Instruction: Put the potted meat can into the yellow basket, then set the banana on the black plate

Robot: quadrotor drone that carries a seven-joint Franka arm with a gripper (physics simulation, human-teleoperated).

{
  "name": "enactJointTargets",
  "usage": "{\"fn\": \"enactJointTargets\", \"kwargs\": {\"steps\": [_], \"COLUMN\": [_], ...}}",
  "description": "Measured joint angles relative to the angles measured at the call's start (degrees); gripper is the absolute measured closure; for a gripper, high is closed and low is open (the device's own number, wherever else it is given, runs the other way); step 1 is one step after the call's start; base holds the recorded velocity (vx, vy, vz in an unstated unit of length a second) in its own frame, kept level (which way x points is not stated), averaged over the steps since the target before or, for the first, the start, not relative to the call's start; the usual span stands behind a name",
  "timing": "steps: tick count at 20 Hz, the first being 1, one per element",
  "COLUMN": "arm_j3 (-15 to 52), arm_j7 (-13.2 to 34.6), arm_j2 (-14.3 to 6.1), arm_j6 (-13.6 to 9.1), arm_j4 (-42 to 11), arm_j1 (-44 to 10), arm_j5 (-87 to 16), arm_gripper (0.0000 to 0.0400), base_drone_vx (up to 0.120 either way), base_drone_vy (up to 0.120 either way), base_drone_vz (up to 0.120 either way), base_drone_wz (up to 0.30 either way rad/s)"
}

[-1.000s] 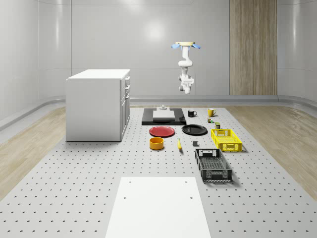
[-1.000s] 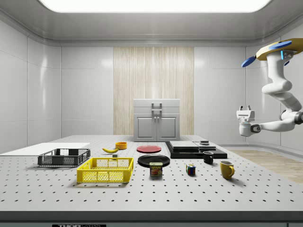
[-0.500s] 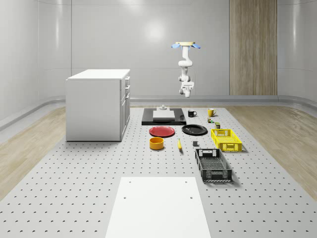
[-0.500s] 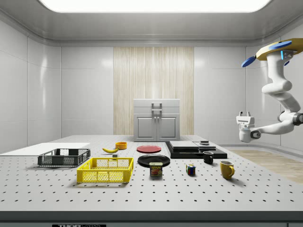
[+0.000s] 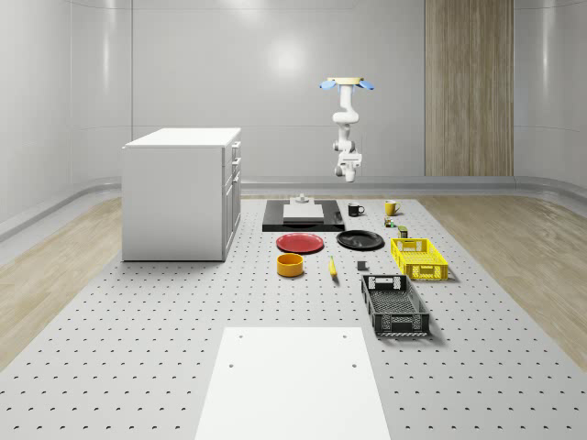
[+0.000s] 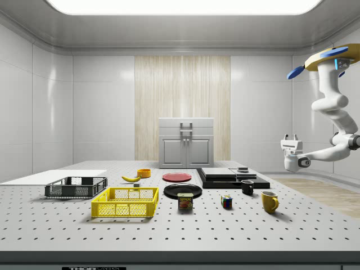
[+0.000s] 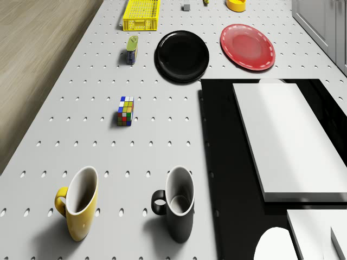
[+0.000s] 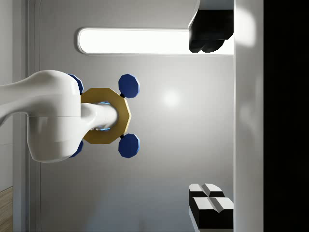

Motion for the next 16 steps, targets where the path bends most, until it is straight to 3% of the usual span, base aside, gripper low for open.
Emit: {"fn": "enactJointTargets", "kwargs": {"steps": [16], "arm_j3": [0.13], "arm_j7": [-0.03], "arm_j2": [-0.36], "arm_j6": [0.53], "arm_j4": [-0.2], "arm_j1": [-0.11], "arm_j5": [-0.08], "arm_gripper": [0.0], "base_drone_vx": [0.12], "base_drone_vy": [0.12], "base_drone_vz": [0.0], "base_drone_wz": [0.0]}}
